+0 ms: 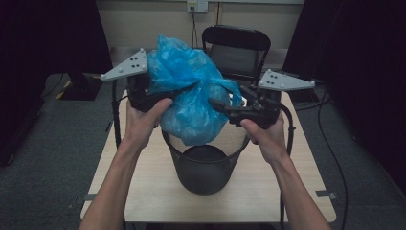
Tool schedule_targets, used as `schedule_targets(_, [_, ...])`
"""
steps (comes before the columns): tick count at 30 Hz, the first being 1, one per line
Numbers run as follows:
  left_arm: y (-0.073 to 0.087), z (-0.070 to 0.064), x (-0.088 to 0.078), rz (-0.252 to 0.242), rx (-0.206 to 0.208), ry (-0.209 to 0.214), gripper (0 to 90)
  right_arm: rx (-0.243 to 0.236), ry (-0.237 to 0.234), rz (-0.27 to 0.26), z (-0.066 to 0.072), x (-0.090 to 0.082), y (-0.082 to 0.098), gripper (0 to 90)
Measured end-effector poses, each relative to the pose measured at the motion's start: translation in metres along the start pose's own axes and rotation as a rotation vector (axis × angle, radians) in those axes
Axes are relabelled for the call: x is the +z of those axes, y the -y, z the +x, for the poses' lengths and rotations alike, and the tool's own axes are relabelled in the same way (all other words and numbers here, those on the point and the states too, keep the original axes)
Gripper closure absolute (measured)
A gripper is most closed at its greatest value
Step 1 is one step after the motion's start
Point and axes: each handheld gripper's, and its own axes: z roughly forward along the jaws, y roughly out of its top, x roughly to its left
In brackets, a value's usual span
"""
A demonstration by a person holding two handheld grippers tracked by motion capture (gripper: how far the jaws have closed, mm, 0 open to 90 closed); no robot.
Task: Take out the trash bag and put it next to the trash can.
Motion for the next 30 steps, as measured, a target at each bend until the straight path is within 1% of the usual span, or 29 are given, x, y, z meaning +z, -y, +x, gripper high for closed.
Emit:
schedule_targets(1, [0.000,0.001,-0.005,-0.008,-0.003,0.001,88.9,0.003,0.008,-0.016,0.000,-0.005,0.000,27.9])
schedule_targets(2, [-0.002,0.000,-0.009,-0.002,0.018,-0.024,88.9,0.005,0.016,-0.022,0.000,-0.009,-0.001,26.7])
schedule_targets(3, [-0.002,0.000,-0.009,-0.002,0.018,-0.024,88.9,0.005,0.016,-0.022,0.000,-0.009,-0.001,26.7])
schedule_targets(4, [-0.003,0.000,-0.013,0.001,0.024,-0.035,88.9,0.001,0.010,-0.023,-0.001,-0.014,-0.002,23.6])
schedule_targets(5, [-0.005,0.001,-0.016,-0.001,0.030,-0.041,88.8,0.010,0.012,-0.029,-0.002,-0.018,-0.001,21.2])
schedule_targets(6, [-0.007,0.004,-0.023,-0.014,0.029,-0.051,88.8,0.020,0.022,-0.037,-0.005,-0.023,0.001,20.3])
schedule_targets(7, [-0.008,0.006,-0.026,-0.021,0.024,-0.050,88.8,0.028,0.021,-0.042,-0.007,-0.025,0.002,20.3])
schedule_targets(8, [-0.009,0.008,-0.029,-0.036,0.014,-0.047,88.8,0.036,0.020,-0.040,-0.008,-0.025,0.004,20.1])
schedule_targets(9, [-0.009,0.008,-0.029,-0.036,0.014,-0.047,88.8,0.036,0.020,-0.040,-0.008,-0.025,0.004,20.1])
schedule_targets(10, [-0.010,0.009,-0.032,-0.047,0.006,-0.048,88.8,0.042,0.021,-0.033,-0.010,-0.025,0.006,20.0])
schedule_targets(11, [-0.011,0.010,-0.035,-0.056,0.008,-0.054,88.8,0.051,0.012,-0.017,-0.012,-0.022,0.010,19.3])
schedule_targets(12, [-0.012,0.011,-0.036,-0.064,0.007,-0.059,88.8,0.056,-0.013,0.028,-0.013,-0.014,0.015,16.1])
schedule_targets(13, [-0.012,0.011,-0.036,-0.064,0.007,-0.059,88.8,0.056,-0.013,0.028,-0.013,-0.014,0.015,16.1])
schedule_targets(14, [-0.014,0.013,-0.037,-0.074,0.004,-0.061,88.8,0.057,-0.043,0.064,-0.010,-0.004,0.018,15.8])
schedule_targets(15, [-0.014,0.013,-0.037,-0.074,0.004,-0.061,88.7,0.057,-0.043,0.064,-0.010,-0.004,0.018,15.8])
schedule_targets(17, [-0.015,0.014,-0.039,-0.083,0.000,-0.062,88.7,0.049,-0.036,0.091,-0.006,0.004,0.018,15.8])
schedule_targets(18, [-0.016,0.015,-0.039,-0.081,-0.002,-0.062,88.7,0.048,-0.043,0.102,-0.004,0.008,0.017,16.1])
schedule_targets(19, [-0.016,0.017,-0.040,-0.093,-0.021,-0.050,88.7,0.040,-0.035,0.116,-0.001,0.015,0.015,19.2])
schedule_targets(20, [-0.015,0.019,-0.040,-0.104,-0.031,-0.041,88.7,0.046,-0.037,0.117,0.001,0.018,0.014,23.3])
schedule_targets(21, [-0.015,0.019,-0.040,-0.104,-0.031,-0.041,88.7,0.046,-0.037,0.117,0.001,0.018,0.014,23.3])
schedule_targets(22, [-0.015,0.019,-0.040,-0.105,-0.034,-0.045,88.7,0.049,-0.043,0.119,0.001,0.023,0.012,30.5])
schedule_targets(23, [-0.014,0.020,-0.041,-0.101,-0.035,-0.049,88.7,0.038,-0.041,0.124,0.002,0.027,0.011,41.4])
schedule_targets(24, [-0.014,0.021,-0.041,-0.101,-0.037,-0.049,88.7,0.035,-0.027,0.126,0.002,0.030,0.010,46.3])
schedule_targets(25, [-0.014,0.022,-0.042,-0.098,-0.035,-0.061,88.7,0.034,-0.021,0.134,0.002,0.033,0.009,52.5])
schedule_targets(26, [-0.014,0.025,-0.045,-0.092,-0.031,-0.087,88.7,0.043,-0.024,0.138,0.000,0.039,0.009,55.1])
schedule_targets(27, [-0.014,0.028,-0.046,-0.078,-0.023,-0.120,88.7,0.048,-0.024,0.139,-0.001,0.041,0.010,54.8])
schedule_targets(28, [-0.014,0.031,-0.047,-0.061,-0.016,-0.136,88.7,0.052,-0.024,0.136,-0.001,0.042,0.010,52.0])
schedule_targets(29, [-0.014,0.031,-0.047,-0.061,-0.016,-0.136,88.7,0.052,-0.024,0.136,-0.001,0.042,0.010,52.0])
schedule_targets(30, [-0.013,0.034,-0.047,-0.058,-0.014,-0.144,88.7,0.055,-0.024,0.131,-0.001,0.041,0.010,47.9])
